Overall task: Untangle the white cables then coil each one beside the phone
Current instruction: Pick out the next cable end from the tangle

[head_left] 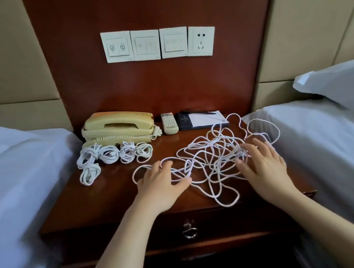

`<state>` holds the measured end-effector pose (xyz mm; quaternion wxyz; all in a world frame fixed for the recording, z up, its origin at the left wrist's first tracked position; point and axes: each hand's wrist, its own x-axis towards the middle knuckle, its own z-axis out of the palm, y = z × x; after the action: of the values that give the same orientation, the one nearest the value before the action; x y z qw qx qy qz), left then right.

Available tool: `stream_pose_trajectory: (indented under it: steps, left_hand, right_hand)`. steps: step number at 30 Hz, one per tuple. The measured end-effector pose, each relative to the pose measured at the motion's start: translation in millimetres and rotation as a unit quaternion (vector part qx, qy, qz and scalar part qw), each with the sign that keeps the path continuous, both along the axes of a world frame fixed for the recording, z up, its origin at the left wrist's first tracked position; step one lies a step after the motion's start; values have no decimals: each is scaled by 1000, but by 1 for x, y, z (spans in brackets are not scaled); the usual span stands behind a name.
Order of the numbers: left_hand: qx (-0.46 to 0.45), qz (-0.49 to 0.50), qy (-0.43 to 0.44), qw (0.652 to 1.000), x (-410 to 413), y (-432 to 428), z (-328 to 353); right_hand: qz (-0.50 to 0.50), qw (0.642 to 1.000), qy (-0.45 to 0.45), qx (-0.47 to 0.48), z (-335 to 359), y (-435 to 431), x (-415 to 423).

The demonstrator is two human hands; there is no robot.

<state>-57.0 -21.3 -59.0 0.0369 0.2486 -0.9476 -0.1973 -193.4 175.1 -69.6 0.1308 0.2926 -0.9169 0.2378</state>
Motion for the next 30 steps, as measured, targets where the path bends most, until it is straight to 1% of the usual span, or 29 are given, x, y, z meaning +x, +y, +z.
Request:
stream_pose_trajectory:
  steps: [2,5,7,12,16,19,21,25,27,30]
  left_hand:
    - [9,-19,-15,1000,-11,8,-3]
    - [-13,-34,-34,999,-31,18,-8]
    - [-27,-33,-29,999,-44,20,-12]
    - [-76,-27,26,996,-72,16,-16]
    - [-95,-4,52,994,-93,5,-18]
    - [-105,31,92,990,-106,-2,-21]
    - [-93,42,122,987,-109,-2,-20]
    - [-15,12,171,985,-108,0,-16]
    - [-2,6,163,987,-104,0,-14]
    - [12,18,133,991,-97,6,-10]
  right_hand:
    - [30,998,-55,-17,-4,0,-7]
    - [83,987,-131,-46,-6,-5,-12]
    - [102,983,-147,-42,-3,-10,-16]
    - [139,974,-167,-60,-1,-22,-32]
    - [169,966,-177,-89,-2,-32,-43]
    - [188,955,-189,-132,-4,-38,-49]
    - [193,954,-169,-156,-8,-39,-50]
    - [136,977,-50,-157,-12,-37,-47]
    - [105,982,-19,-155,-9,-34,-41]
    - [78,993,1,-91,-2,-23,-34]
